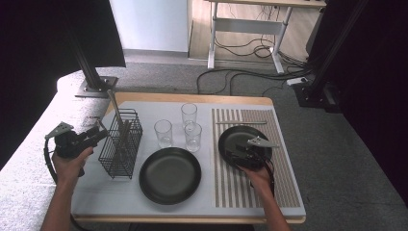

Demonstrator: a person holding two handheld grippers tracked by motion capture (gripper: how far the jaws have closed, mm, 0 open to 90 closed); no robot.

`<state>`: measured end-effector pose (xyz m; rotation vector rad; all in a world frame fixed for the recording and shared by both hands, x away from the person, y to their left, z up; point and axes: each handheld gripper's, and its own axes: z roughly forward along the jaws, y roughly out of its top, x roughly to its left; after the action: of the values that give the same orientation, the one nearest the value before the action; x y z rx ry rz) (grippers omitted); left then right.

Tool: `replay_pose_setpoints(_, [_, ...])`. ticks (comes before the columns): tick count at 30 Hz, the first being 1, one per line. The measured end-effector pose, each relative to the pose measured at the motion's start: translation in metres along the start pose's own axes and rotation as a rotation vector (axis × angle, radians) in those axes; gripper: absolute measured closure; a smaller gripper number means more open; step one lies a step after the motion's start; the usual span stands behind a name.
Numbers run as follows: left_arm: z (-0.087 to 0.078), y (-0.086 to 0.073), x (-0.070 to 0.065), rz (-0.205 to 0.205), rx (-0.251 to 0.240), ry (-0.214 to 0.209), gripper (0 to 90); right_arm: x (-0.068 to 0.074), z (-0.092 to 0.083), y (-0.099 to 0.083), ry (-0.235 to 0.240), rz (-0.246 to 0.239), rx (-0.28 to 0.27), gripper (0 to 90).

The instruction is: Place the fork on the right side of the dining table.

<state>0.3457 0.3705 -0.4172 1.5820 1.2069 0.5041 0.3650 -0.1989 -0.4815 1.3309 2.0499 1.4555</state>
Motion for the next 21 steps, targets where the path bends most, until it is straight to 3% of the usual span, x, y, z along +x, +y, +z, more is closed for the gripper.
replay_pose_setpoints(12, [0.0068, 0.0029, 0.0065, -0.020, 0.000, -0.001, 60.5, -0.0007, 0.0003, -0.0009, -0.001, 0.001, 0.003, 41.5])
replay_pose_setpoints(21, [0.0099, 0.0066, 0.0031, -0.006, 0.004, -0.008, 66.9, -0.0017, 0.0006, -0.0019, -0.004, 0.003, 0.007, 41.5])
